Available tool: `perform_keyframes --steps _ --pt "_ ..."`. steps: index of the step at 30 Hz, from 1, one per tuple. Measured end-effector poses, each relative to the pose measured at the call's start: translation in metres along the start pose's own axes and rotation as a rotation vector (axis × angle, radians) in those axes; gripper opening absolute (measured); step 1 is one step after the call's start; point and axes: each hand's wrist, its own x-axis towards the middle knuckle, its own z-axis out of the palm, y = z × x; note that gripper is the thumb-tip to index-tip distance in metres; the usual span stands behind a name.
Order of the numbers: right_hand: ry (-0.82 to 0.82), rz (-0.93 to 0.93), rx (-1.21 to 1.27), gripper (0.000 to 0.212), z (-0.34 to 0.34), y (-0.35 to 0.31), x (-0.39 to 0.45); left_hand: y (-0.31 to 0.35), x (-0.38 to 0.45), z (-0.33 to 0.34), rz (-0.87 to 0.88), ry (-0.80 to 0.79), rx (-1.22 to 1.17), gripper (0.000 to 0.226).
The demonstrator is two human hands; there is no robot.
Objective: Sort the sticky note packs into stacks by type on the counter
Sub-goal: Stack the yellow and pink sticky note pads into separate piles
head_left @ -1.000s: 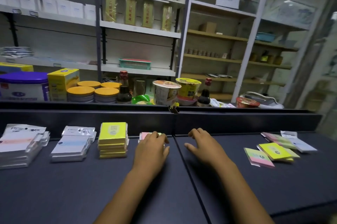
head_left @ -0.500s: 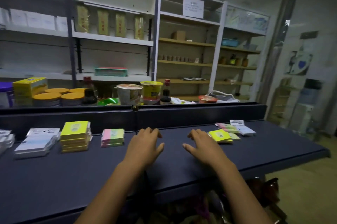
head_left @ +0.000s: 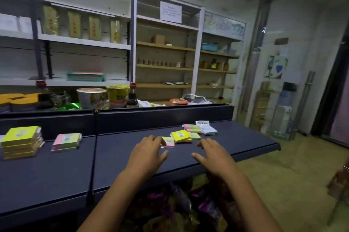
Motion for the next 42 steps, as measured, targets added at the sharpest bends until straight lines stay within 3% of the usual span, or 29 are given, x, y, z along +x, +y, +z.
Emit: perform_keyframes --steps 8,29,42 --pt "-0.002 0.051 -0.027 0.051 -0.005 0.057 0.022 0.030 0.048 0.037 0.041 -0.018 0.003 0.033" --pt "0.035 0.060 -0.035 0.042 0.032 0.167 0.189 0.017 0.224 0.148 -0.007 -0.038 0.050 0.035" --pt "-0.010 -0.134 0.009 0.036 0.051 0.234 0.278 0.032 0.291 0.210 -0.359 -0.102 0.052 0.040"
